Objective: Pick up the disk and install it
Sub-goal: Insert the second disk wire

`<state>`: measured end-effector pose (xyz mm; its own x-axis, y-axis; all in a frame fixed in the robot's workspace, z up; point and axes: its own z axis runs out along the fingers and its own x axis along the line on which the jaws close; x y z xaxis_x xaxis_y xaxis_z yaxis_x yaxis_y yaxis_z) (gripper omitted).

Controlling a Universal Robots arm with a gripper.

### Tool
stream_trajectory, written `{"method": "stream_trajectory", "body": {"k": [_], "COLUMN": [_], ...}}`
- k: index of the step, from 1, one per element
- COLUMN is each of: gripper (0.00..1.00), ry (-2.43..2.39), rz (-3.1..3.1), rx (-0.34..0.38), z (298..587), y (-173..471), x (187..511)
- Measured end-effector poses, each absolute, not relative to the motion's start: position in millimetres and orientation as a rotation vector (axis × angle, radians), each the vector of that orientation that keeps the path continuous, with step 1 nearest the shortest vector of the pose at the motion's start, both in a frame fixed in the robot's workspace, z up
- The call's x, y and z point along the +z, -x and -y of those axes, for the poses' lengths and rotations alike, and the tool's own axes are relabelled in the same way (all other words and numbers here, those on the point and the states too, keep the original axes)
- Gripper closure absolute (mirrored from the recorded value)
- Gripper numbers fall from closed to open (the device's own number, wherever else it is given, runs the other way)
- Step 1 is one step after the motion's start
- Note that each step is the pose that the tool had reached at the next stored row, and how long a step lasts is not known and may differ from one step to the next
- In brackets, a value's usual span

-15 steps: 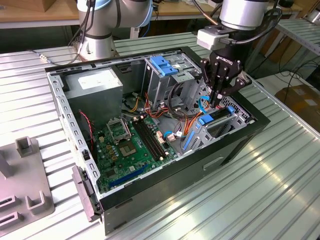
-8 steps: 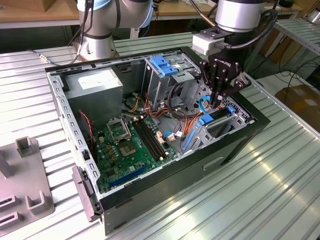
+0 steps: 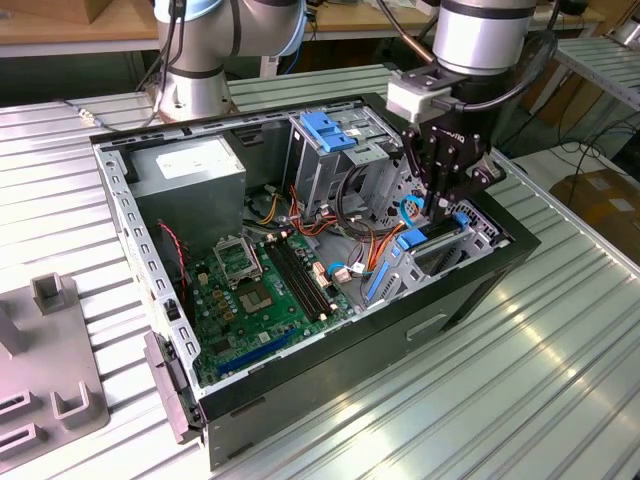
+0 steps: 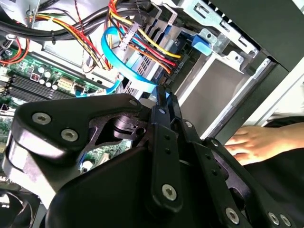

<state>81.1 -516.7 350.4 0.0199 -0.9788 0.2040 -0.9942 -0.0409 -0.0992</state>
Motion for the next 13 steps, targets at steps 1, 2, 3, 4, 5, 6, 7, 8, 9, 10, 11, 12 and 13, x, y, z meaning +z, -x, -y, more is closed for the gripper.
{"method": "stream_trajectory", "body": {"k": [1,2,3,4,5,6,7,8,9,10,11,12,13], "gripper": [0.84,0.84,0.84,0.84,0.84,0.84,0.84,0.84,0.84,0.84,0.84,0.84,0.84], "ry": [-2.192,-2.193,-2.193,-2.195,-2.197,-2.199,-2.201,-2.205,-2.207,-2.208,-2.211,-2.214,-2.217], "rz": [2.127,2.128,2.129,2.131,2.134,2.137,2.141,2.146,2.149,2.151,2.154,2.158,2.162], "rx": [0.338,0.34,0.342,0.346,0.349,0.351,0.354,0.36,0.362,0.364,0.363,0.361,0.358], "z": [517.4,517.8,518.3,518.9,519.6,520.3,521.0,522.0,522.2,522.4,522.6,523.0,523.6], "y": [-80.8,-80.5,-79.9,-77.9,-77.1,-76.9,-76.7,-76.4,-76.2,-76.1,-76.0,-76.0,-76.0], "x": [349.9,349.7,349.5,348.9,348.4,348.1,347.9,347.5,347.4,347.3,347.1,346.9,346.8]}}
